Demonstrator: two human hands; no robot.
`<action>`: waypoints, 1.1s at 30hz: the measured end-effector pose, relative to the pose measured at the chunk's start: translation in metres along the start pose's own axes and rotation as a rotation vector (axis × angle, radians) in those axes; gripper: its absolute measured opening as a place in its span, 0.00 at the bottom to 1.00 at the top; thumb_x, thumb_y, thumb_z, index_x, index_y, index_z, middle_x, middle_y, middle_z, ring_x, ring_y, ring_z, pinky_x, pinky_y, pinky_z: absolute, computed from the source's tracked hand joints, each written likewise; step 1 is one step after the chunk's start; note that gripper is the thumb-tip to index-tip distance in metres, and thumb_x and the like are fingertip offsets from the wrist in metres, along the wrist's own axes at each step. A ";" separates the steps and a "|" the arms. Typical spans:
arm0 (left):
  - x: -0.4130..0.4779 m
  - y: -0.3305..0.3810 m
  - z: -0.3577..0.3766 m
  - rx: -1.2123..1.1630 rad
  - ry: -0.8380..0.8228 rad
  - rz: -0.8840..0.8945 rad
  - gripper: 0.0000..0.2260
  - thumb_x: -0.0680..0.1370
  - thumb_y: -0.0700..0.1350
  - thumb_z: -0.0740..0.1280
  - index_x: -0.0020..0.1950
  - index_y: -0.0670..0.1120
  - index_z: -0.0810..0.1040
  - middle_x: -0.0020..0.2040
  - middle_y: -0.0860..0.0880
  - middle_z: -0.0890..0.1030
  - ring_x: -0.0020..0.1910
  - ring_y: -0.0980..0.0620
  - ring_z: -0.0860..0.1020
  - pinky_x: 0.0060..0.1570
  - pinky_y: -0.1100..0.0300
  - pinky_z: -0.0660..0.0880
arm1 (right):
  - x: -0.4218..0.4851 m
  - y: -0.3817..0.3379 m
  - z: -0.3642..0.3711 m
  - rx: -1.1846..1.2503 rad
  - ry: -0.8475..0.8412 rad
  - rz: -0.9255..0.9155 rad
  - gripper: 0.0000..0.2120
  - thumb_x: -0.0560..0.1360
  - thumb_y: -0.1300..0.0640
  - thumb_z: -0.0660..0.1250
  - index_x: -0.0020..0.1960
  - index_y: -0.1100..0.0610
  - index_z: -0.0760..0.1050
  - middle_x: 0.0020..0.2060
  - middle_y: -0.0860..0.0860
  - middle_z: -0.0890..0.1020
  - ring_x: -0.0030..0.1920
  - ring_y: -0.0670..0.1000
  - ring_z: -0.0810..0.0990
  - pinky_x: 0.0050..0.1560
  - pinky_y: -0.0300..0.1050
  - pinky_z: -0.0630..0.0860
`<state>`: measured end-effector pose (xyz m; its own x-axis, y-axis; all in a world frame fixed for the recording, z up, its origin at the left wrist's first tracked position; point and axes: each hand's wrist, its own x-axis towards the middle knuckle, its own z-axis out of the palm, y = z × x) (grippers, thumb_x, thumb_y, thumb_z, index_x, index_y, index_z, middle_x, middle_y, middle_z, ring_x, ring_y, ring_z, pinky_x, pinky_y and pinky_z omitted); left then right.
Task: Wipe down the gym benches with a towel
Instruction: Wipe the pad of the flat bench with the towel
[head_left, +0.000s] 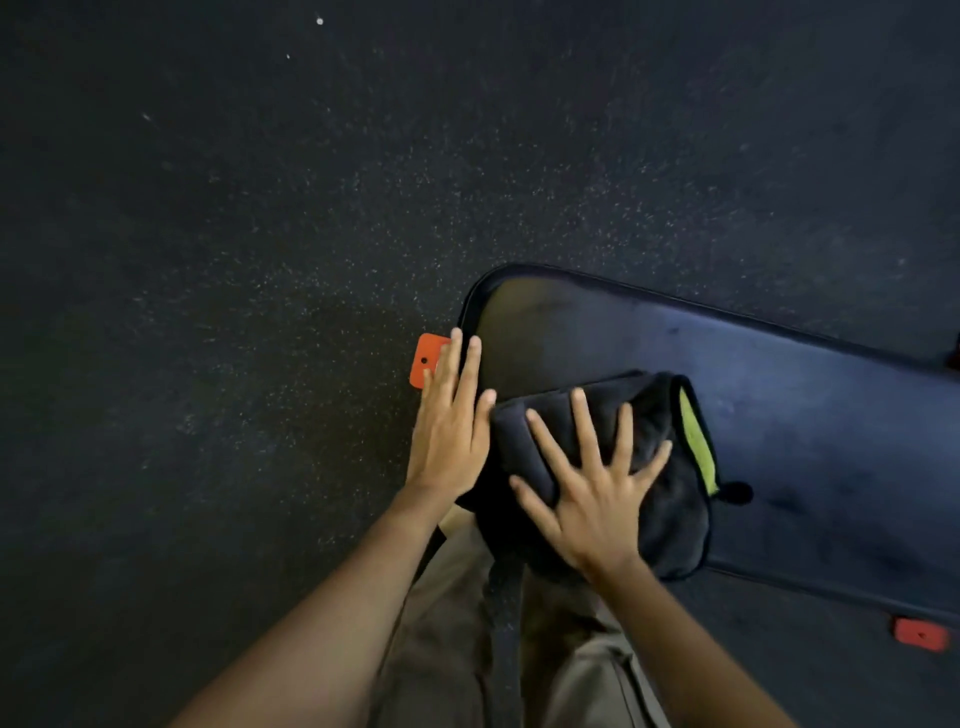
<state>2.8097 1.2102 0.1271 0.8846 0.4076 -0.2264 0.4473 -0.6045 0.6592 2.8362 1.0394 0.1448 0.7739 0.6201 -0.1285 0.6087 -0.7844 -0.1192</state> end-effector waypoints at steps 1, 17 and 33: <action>-0.002 -0.002 0.002 0.031 0.006 0.008 0.25 0.81 0.53 0.47 0.76 0.47 0.47 0.77 0.49 0.47 0.76 0.54 0.46 0.72 0.63 0.38 | 0.020 0.004 0.000 -0.003 0.022 -0.034 0.30 0.76 0.31 0.51 0.75 0.40 0.60 0.77 0.52 0.59 0.75 0.66 0.54 0.63 0.80 0.49; -0.004 0.006 0.007 0.192 -0.009 0.166 0.23 0.81 0.47 0.53 0.75 0.41 0.57 0.76 0.46 0.55 0.76 0.51 0.49 0.74 0.58 0.42 | 0.058 0.029 -0.005 0.031 0.056 0.122 0.29 0.77 0.34 0.51 0.75 0.41 0.61 0.77 0.52 0.59 0.76 0.65 0.52 0.62 0.80 0.46; -0.002 0.028 0.019 0.266 -0.014 0.214 0.23 0.81 0.48 0.54 0.74 0.40 0.61 0.75 0.45 0.57 0.75 0.49 0.53 0.74 0.54 0.47 | 0.068 0.105 -0.023 0.212 0.005 0.875 0.33 0.74 0.32 0.46 0.77 0.39 0.50 0.79 0.51 0.47 0.76 0.67 0.42 0.63 0.81 0.41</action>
<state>2.8230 1.1794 0.1327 0.9631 0.2438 -0.1137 0.2681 -0.8334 0.4834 2.9567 0.9991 0.1461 0.9464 -0.1986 -0.2547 -0.2437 -0.9567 -0.1595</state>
